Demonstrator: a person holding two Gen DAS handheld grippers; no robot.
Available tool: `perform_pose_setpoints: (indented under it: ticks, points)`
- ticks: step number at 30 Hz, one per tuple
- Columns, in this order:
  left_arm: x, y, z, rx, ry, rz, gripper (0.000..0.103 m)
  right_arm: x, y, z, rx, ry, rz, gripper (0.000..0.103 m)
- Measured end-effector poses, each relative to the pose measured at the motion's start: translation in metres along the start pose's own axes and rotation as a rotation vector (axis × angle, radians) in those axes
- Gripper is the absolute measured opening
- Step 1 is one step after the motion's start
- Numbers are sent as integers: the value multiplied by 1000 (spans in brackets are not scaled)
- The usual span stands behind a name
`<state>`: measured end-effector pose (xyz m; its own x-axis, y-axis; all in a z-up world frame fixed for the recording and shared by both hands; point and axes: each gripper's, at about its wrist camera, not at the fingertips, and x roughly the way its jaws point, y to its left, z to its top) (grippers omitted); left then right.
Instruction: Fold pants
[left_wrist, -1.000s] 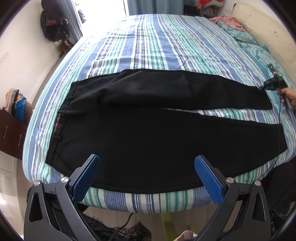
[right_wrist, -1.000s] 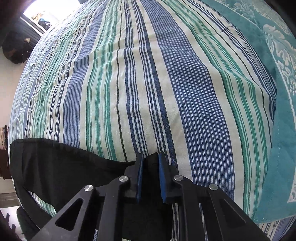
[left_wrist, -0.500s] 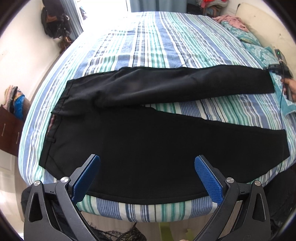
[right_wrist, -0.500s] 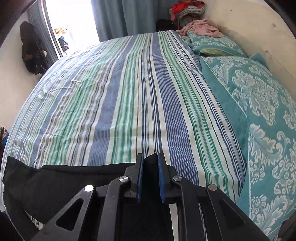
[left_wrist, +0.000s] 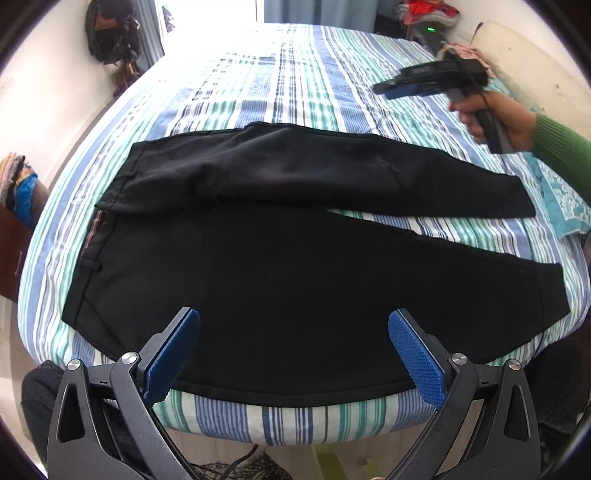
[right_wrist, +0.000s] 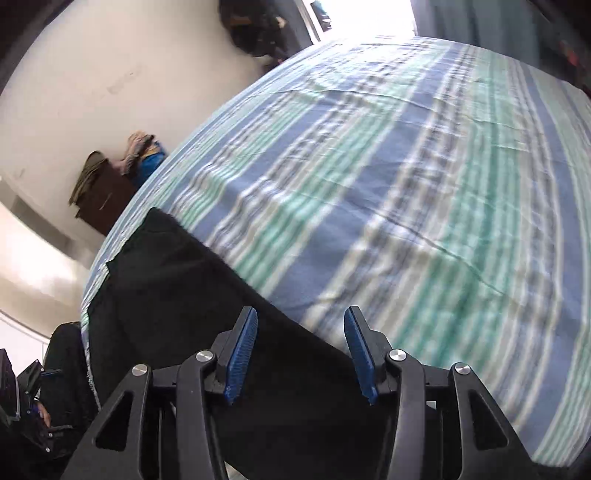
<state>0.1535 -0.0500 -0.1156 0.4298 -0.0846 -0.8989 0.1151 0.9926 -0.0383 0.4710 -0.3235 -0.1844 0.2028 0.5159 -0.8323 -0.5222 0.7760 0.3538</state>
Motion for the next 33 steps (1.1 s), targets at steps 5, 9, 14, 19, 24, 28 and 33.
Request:
perform_pose_setpoints:
  ticks: [5, 9, 14, 19, 24, 28, 33]
  points:
    - [-6, 37, -11, -84, -6, -1, 102, 137, 86, 60, -178, 184, 51, 50]
    - [0, 62, -16, -159, 3, -21, 102, 189, 110, 68, -280, 320, 56, 50]
    - [8, 77, -19, -198, 9, -37, 102, 214, 124, 65, -368, 460, 47, 13]
    - [15, 82, -23, -219, 27, -49, 102, 205, 176, 67, -651, 351, -308, 5]
    - [9, 77, -23, -211, 19, -37, 102, 243, 200, 53, -800, 252, -548, 6]
    - [7, 73, -22, -196, 18, -29, 102, 217, 171, 54, -527, 150, -449, 30]
    - [9, 70, -15, -169, 2, -15, 102, 92, 74, 15, -123, -24, -293, 66]
